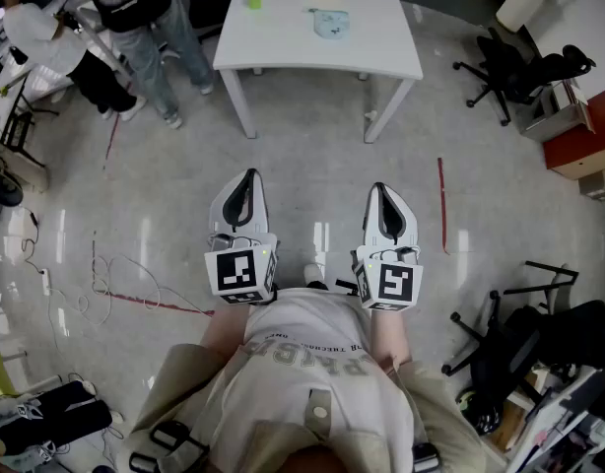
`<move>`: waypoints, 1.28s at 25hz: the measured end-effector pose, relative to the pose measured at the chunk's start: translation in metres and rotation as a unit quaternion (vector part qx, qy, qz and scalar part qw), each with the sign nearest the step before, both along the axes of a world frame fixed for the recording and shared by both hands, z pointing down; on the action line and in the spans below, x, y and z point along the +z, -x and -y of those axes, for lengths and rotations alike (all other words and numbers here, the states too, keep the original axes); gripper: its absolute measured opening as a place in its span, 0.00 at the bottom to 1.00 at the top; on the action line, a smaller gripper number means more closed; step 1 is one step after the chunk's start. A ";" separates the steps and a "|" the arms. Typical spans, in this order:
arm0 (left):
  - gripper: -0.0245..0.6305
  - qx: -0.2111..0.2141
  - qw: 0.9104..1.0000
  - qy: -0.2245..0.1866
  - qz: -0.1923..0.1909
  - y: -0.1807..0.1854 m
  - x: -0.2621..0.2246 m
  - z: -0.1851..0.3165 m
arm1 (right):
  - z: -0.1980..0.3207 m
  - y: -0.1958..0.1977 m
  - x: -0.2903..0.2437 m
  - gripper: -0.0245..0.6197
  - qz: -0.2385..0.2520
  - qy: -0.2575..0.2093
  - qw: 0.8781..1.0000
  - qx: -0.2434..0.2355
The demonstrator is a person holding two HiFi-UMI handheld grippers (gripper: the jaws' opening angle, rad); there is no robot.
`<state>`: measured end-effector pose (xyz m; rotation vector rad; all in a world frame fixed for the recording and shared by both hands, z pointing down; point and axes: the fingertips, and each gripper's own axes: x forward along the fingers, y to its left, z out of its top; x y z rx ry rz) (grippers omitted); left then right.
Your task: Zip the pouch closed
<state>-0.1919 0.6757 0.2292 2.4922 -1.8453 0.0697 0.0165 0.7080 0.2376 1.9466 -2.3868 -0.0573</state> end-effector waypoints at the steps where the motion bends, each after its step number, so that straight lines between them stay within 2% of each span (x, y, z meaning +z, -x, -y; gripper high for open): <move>1: 0.05 0.000 1.000 0.000 0.000 0.000 0.001 0.002 | 0.001 0.000 0.001 0.04 -0.001 -0.001 1.000 0.000; 23: 0.05 -0.005 1.000 0.013 0.005 -0.008 0.010 0.027 | 0.026 -0.003 0.004 0.04 -0.018 -0.002 1.000 -0.010; 27: 0.05 -0.001 1.000 0.019 0.008 -0.020 0.009 0.037 | 0.038 -0.013 0.000 0.04 -0.003 -0.005 1.000 -0.016; 32: 0.05 -0.013 1.000 0.019 0.008 -0.030 0.007 0.046 | 0.049 -0.038 -0.002 0.04 0.042 -0.011 0.999 -0.005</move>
